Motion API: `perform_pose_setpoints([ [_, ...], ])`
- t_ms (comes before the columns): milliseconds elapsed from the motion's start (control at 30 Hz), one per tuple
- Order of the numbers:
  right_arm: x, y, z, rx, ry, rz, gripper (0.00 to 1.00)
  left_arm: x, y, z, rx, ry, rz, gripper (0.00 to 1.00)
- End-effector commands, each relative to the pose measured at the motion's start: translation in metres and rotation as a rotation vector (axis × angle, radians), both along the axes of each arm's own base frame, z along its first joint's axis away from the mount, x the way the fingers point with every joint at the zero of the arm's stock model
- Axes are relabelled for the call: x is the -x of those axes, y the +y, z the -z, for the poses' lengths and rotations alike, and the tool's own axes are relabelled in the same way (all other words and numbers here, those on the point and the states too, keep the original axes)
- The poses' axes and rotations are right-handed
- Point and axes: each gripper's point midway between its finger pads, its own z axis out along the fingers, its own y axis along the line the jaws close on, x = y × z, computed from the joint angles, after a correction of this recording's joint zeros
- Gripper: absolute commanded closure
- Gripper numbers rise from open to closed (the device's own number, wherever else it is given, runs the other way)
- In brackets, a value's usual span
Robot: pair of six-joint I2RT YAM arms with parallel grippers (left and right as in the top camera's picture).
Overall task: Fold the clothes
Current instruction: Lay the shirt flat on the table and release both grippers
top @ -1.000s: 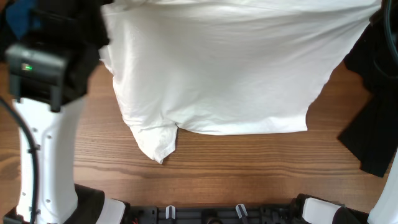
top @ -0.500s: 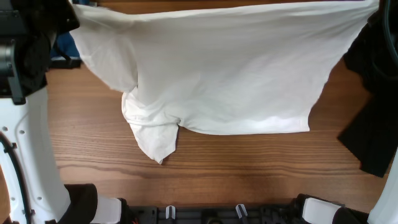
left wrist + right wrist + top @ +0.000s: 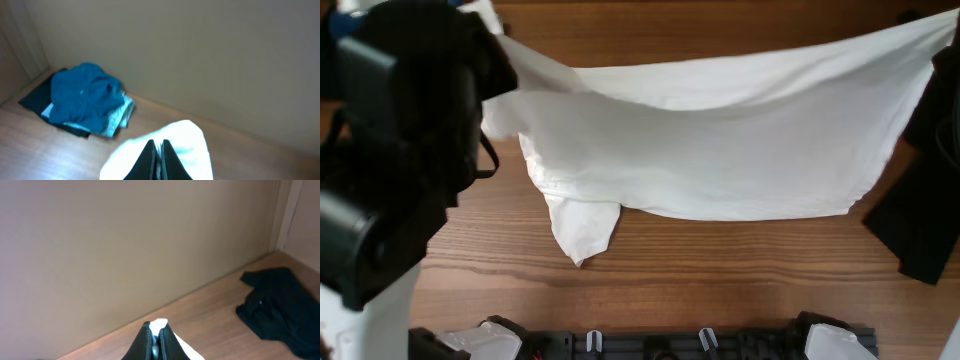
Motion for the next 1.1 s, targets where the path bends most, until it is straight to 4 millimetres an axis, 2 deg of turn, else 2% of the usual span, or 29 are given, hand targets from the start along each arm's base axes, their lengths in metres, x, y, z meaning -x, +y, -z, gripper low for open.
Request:
perform_pose_setpoints([
  [0,-0.011,-0.012,0.001,0.004,0.002,0.051,0.96,-0.002,0.025,-0.017,0.05,-0.084,-0.127,0.96],
  [33,-0.018,-0.014,0.004,-0.003,0.008,0.052,0.96,-0.009,0.03,-0.016,0.051,-0.086,-0.148,0.96],
  [67,-0.039,-0.02,0.015,-0.018,0.028,0.054,0.96,-0.034,0.036,-0.005,0.056,-0.058,-0.17,0.96],
  [133,-0.063,-0.026,0.03,-0.043,0.052,0.059,0.96,-0.064,0.04,0.015,0.067,-0.005,-0.162,0.96],
  [233,-0.104,-0.038,0.055,-0.046,0.075,0.059,0.96,-0.117,0.05,0.052,0.081,0.068,-0.178,0.96],
  [267,-0.118,-0.042,0.063,-0.042,0.079,0.061,0.96,-0.141,0.056,0.069,0.082,0.089,-0.194,0.96],
  [300,-0.132,-0.047,0.072,-0.041,0.082,0.068,0.96,-0.155,0.057,0.079,0.085,0.098,-0.196,0.96],
  [333,-0.146,-0.052,0.081,-0.039,0.082,0.075,0.96,-0.18,0.057,0.096,0.093,0.11,-0.184,0.96],
  [367,-0.157,-0.056,0.089,-0.039,0.084,0.077,0.96,-0.196,0.056,0.108,0.1,0.117,-0.171,0.96],
  [467,-0.197,-0.065,0.128,-0.049,0.109,0.076,0.96,-0.251,0.046,0.158,0.134,0.146,-0.12,0.96],
  [600,-0.239,-0.073,0.195,-0.079,0.177,0.076,0.96,-0.303,0.041,0.226,0.135,0.18,-0.114,0.95],
  [667,-0.256,-0.073,0.228,-0.095,0.205,0.073,0.96,-0.322,0.038,0.256,0.136,0.189,-0.113,0.86],
  [700,-0.262,-0.072,0.242,-0.099,0.222,0.07,0.93,-0.326,0.038,0.263,0.141,0.189,-0.116,0.72],
  [733,-0.267,-0.07,0.256,-0.101,0.239,0.064,0.85,-0.333,0.037,0.275,0.141,0.192,-0.115,0.5],
  [767,-0.27,-0.068,0.265,-0.104,0.254,0.06,0.67,-0.338,0.037,0.283,0.141,0.193,-0.115,0.3],
  [800,-0.274,-0.063,0.278,-0.107,0.276,0.051,0.41,-0.341,0.036,0.291,0.139,0.199,-0.116,0.04],
  [833,-0.276,-0.059,0.289,-0.108,0.295,0.044,0.18,-0.342,0.036,0.298,0.138,0.208,-0.116,0.01],
  [867,-0.277,-0.053,0.299,-0.109,0.319,0.035,0.0,-0.343,0.036,0.303,0.137,0.218,-0.117,0.01],
  [967,-0.276,-0.047,0.305,-0.085,0.344,0.018,0.01,-0.338,0.037,0.306,0.129,0.245,-0.118,0.0],
  [1067,-0.269,-0.049,0.289,-0.061,0.339,0.024,0.01,-0.327,0.038,0.291,0.126,0.254,-0.122,0.0],
])
